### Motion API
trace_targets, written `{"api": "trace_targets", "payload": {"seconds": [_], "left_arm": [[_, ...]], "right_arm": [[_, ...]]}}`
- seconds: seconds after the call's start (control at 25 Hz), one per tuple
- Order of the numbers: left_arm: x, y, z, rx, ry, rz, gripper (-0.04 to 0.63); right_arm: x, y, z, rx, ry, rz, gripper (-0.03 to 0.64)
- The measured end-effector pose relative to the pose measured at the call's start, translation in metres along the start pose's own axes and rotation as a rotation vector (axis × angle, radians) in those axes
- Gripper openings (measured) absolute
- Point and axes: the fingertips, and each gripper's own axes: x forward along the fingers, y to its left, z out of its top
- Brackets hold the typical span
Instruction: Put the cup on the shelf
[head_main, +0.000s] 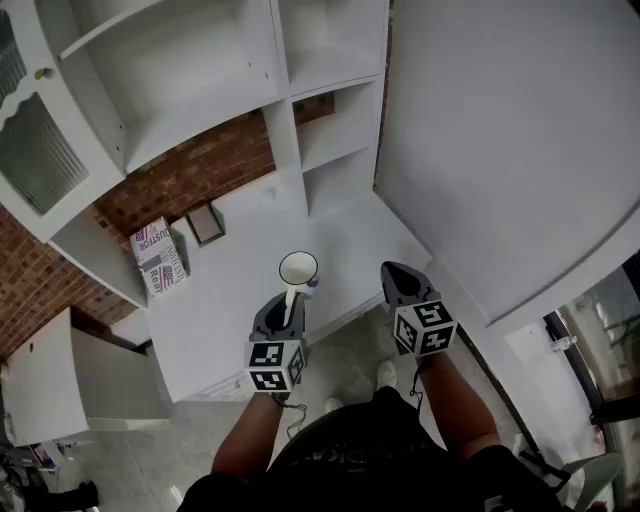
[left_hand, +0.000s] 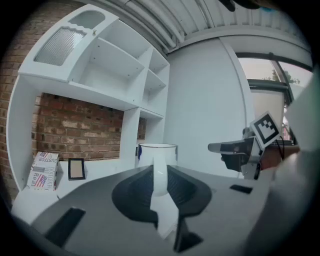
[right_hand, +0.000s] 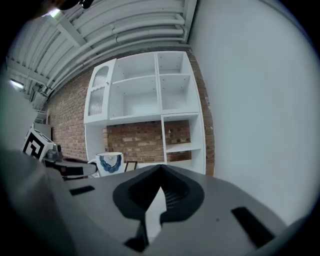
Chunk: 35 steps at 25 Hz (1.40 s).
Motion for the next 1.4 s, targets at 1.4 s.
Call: {"api": "trace_targets", "payload": {"seconds": [1.4], "left_arm": [[0.037, -0.014, 0.010, -0.015, -0.017, 0.023, 0.057]], "right_arm": [[0.023, -0.040, 0.007, 0.002, -0.009, 0.033, 0.000]]}}
